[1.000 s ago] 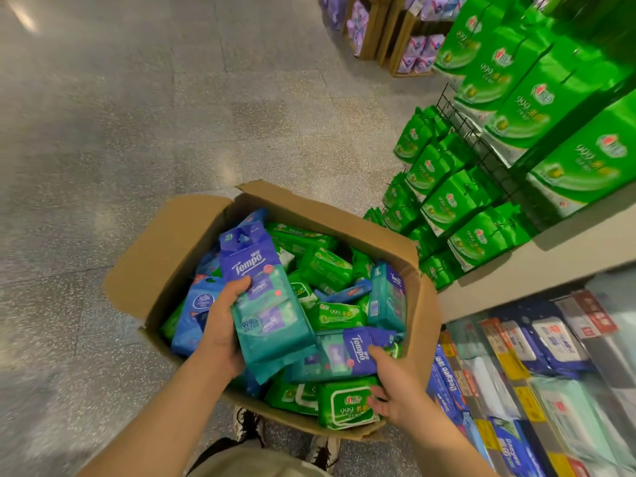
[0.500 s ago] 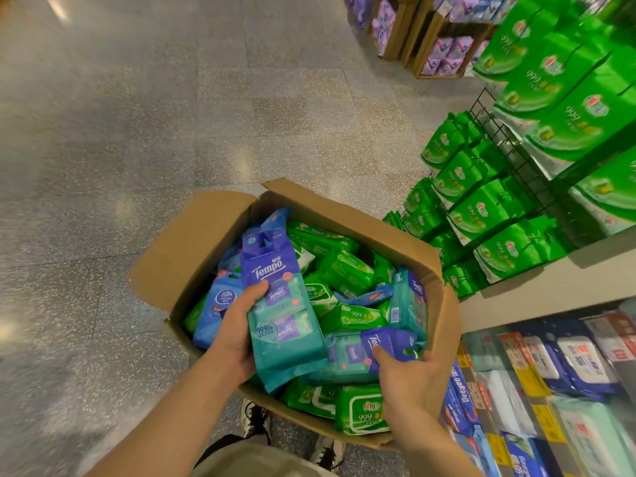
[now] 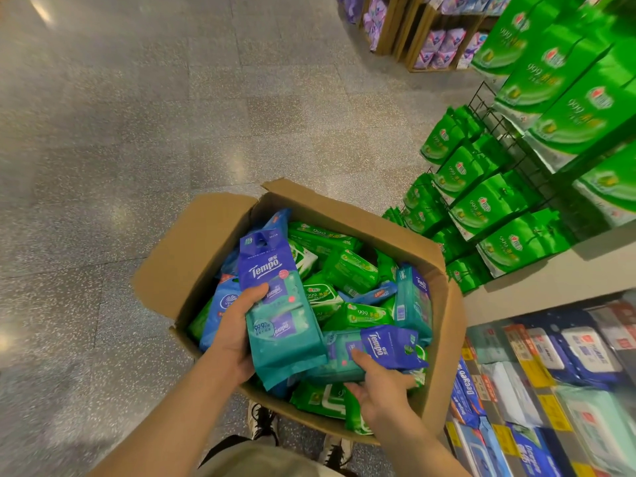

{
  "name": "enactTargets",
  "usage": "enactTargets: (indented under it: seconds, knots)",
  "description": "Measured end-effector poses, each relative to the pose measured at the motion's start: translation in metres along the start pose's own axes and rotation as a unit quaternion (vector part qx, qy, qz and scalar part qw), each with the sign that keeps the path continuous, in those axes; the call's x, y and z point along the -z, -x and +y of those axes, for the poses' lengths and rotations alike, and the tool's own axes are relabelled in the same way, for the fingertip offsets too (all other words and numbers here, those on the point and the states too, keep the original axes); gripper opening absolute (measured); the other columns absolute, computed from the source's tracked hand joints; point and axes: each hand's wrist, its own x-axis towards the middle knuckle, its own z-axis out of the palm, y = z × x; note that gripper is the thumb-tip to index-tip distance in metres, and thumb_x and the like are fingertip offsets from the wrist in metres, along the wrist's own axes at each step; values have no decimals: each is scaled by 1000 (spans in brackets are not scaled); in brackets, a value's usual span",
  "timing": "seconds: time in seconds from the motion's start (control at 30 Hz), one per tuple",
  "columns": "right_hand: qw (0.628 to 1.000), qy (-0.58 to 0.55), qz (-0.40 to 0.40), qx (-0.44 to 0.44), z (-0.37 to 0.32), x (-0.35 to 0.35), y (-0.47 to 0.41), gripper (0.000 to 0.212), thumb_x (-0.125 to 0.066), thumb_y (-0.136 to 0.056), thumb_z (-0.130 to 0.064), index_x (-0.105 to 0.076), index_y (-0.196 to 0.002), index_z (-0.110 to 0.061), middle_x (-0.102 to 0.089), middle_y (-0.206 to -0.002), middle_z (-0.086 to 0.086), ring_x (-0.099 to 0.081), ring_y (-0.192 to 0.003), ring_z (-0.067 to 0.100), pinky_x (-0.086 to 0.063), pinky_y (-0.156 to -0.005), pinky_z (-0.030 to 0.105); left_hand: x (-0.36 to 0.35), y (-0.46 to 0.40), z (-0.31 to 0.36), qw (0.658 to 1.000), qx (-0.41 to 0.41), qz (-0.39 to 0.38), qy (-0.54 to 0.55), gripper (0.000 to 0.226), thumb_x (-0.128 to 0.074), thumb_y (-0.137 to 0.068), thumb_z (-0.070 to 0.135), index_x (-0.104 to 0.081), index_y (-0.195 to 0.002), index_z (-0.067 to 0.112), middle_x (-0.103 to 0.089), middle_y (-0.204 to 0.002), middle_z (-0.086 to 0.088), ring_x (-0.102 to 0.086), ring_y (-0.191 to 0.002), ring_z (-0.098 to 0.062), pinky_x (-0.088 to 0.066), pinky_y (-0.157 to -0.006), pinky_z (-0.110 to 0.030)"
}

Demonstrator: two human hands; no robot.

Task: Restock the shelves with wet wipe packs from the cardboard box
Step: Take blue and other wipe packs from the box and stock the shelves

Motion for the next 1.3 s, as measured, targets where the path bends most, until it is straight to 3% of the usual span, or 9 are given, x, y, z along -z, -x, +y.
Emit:
enactTargets:
  seconds: [0.2,0.33,0.43,0.5,0.7,0.83,1.03,1.2,1.3]
  knots:
    - [986,96,-31,131,-5,11,9,67,-89,-76,-8,-50,-128,-22,-73,-110,1,-71,-100,25,-55,-96,57,3,-15,2,999,4,-41,-13,30,-67,-75,29,-71,-100,14,-78,-88,-12,-75,-68,-28,-55,-82,-43]
    - [979,62,-101,166,-32,17,18,34,-75,-92,-13,-61,-123,-17,-76,-116,5,-74,-104,27,-56,-96,54,-2,-22,3,999,13,-45,-12,40,-67,-76,39,-72,-106,13,-78,-94,-13,-75,-72,-30,-58,-76,-41]
    - [974,26,-136,178,-56,16,27,27,-64,-99,-21,-62,-127,-18,-75,-120,7,-73,-106,29,-57,-94,51,-7,-25,3,998,25,-58,-22,29,-62,-89,37,-72,-102,13,-79,-88,-13,-75,-67,-29,-62,-61,-36]
    - [977,18,-137,163,-71,11,36,29,-63,-99,-30,-63,-127,-22,-75,-120,8,-72,-107,33,-57,-94,56,-10,-24,6,997,38,-59,-34,29,-60,-92,37,-72,-101,12,-79,-88,-13,-75,-67,-29,-61,-62,-36]
    - [949,93,-258,156,-104,-25,81,53,-74,-78,-39,-63,-126,-19,-75,-116,15,-72,-103,42,-54,-89,69,-4,-28,6,996,40,-31,-73,102,-93,-56,46,-53,-144,15,-69,-127,-23,-68,-112,-47,-58,-89,-60]
    - [926,158,-299,171,-100,-57,101,44,-75,-85,-33,-63,-125,-17,-76,-115,13,-73,-103,40,-55,-91,66,1,-30,-3,996,60,-38,-58,97,-91,-69,52,-48,-149,20,-62,-140,-22,-61,-124,-48,-45,-104,-70]
    - [903,247,-280,210,-87,-85,107,20,-69,-97,-32,-69,-116,-26,-79,-106,2,-77,-93,28,-61,-86,55,-8,-18,5,990,45,-112,-77,96,-79,-71,74,-57,-145,17,-61,-143,-19,-56,-133,-42,-39,-114,-63]
    - [910,241,-282,186,-80,-97,103,18,-61,-102,-36,-71,-116,-32,-78,-110,-1,-75,-101,25,-58,-94,52,-14,-21,13,991,62,-103,-65,74,-51,-85,76,-71,-132,21,-67,-136,-16,-66,-122,-35,-49,-106,-52]
    - [916,239,-263,187,-82,-94,80,41,-53,-96,-65,-71,-121,-37,-74,-117,-2,-70,-110,25,-53,-101,50,-22,-22,14,990,72,-117,-35,67,-35,-93,70,-83,-107,25,-74,-122,-12,-75,-102,-27,-59,-83,-40]
